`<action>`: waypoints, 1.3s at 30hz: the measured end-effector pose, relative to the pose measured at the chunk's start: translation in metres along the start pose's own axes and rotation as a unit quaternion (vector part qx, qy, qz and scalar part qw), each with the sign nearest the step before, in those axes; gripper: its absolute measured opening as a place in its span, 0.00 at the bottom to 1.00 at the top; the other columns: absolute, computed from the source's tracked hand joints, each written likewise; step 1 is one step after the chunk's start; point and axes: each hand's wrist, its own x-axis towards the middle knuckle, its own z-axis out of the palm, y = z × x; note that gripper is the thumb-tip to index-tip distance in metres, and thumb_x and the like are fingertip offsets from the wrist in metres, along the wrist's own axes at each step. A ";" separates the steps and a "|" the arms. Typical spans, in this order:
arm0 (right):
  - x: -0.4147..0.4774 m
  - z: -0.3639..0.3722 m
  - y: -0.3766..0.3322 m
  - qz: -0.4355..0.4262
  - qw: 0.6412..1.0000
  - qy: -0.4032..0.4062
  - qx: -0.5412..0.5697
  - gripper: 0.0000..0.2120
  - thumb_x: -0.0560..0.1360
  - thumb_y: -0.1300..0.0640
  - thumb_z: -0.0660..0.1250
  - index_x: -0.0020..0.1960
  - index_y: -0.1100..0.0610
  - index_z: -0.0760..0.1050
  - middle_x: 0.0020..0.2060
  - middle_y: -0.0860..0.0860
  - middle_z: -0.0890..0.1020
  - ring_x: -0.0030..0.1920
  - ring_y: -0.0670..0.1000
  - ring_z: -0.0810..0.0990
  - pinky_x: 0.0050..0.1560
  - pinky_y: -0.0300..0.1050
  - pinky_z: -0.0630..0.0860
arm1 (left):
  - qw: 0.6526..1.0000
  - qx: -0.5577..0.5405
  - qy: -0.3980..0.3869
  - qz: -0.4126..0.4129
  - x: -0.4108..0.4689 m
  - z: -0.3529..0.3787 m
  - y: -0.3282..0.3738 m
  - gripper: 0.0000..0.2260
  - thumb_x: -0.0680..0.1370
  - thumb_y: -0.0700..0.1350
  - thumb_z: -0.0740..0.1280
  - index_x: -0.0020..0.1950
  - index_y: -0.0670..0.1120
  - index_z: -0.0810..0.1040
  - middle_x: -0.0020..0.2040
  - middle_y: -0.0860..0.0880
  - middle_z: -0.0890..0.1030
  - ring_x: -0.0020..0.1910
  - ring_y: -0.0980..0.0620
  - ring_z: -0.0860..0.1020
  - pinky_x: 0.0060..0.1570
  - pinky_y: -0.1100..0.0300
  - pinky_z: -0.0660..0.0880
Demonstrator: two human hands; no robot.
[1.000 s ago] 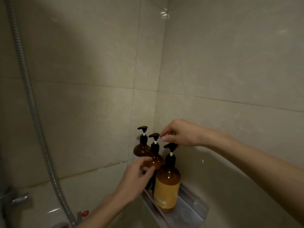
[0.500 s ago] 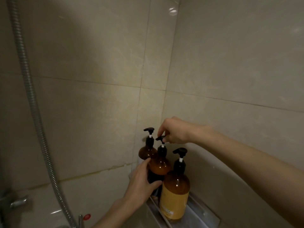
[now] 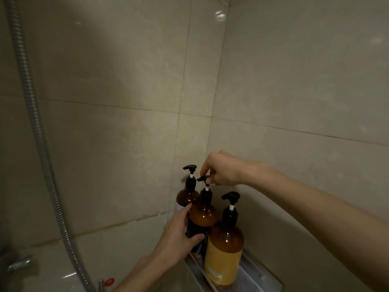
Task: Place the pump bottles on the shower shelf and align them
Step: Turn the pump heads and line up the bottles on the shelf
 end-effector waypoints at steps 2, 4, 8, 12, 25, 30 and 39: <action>0.003 -0.003 0.000 0.006 1.000 -0.018 -0.005 0.15 0.75 0.55 0.67 0.62 0.54 0.75 0.54 0.53 0.80 0.43 0.46 0.77 0.46 0.39 0.72 | 1.000 -0.006 0.010 -0.009 -0.001 -0.003 -0.001 0.27 0.70 0.53 0.71 0.61 0.70 0.61 0.51 0.77 0.70 0.54 0.81 0.65 0.44 0.81 0.67; 0.007 -0.006 0.000 0.003 1.000 -0.012 0.006 0.16 0.76 0.51 0.64 0.63 0.53 0.74 0.57 0.53 0.79 0.49 0.48 0.75 0.50 0.41 0.70 | 0.997 -0.013 0.066 -0.035 0.001 -0.008 -0.008 0.21 0.75 0.54 0.66 0.67 0.61 0.65 0.56 0.66 0.73 0.54 0.70 0.71 0.44 0.73 0.70; 0.024 -0.008 -0.001 -0.006 1.000 0.007 0.006 0.18 0.78 0.54 0.62 0.67 0.54 0.70 0.62 0.54 0.77 0.57 0.52 0.76 0.54 0.43 0.69 | 0.992 0.023 0.107 -0.062 0.009 -0.019 -0.024 0.20 0.79 0.45 0.62 0.71 0.49 0.65 0.60 0.50 0.76 0.53 0.59 0.75 0.50 0.67 0.73; 0.042 -0.002 -0.003 0.000 0.999 -0.023 -0.032 0.23 0.77 0.59 0.63 0.71 0.52 0.64 0.65 0.55 0.74 0.62 0.56 0.73 0.60 0.47 0.69 | 0.994 0.040 0.072 -0.067 0.016 -0.021 -0.030 0.28 0.75 0.43 0.68 0.72 0.50 0.63 0.62 0.51 0.75 0.55 0.57 0.76 0.54 0.63 0.73; 0.068 0.007 -0.002 -0.018 0.997 0.035 -0.061 0.12 0.76 0.61 0.66 0.59 0.56 0.78 0.54 0.57 0.79 0.48 0.54 0.76 0.45 0.42 0.70 | 0.995 0.017 0.099 -0.011 0.029 -0.016 -0.034 0.18 0.73 0.45 0.70 0.61 0.55 0.72 0.51 0.60 0.78 0.51 0.63 0.77 0.49 0.68 0.74; 0.067 0.007 -0.003 -0.031 0.997 0.045 -0.054 0.12 0.75 0.63 0.66 0.58 0.58 0.79 0.53 0.57 0.80 0.42 0.49 0.74 0.45 0.39 0.71 | 0.995 0.021 0.102 -0.002 0.030 -0.015 -0.036 0.18 0.73 0.44 0.69 0.60 0.57 0.72 0.50 0.61 0.78 0.49 0.67 0.76 0.47 0.72 0.73; 0.048 -0.004 -0.002 -0.009 1.000 0.026 -0.008 0.19 0.77 0.56 0.65 0.66 0.56 0.71 0.57 0.56 0.79 0.50 0.52 0.79 0.51 0.43 0.74 | 0.984 0.053 0.169 -0.023 0.014 -0.013 -0.035 0.19 0.77 0.48 0.63 0.68 0.48 0.68 0.56 0.56 0.72 0.53 0.64 0.73 0.49 0.72 0.72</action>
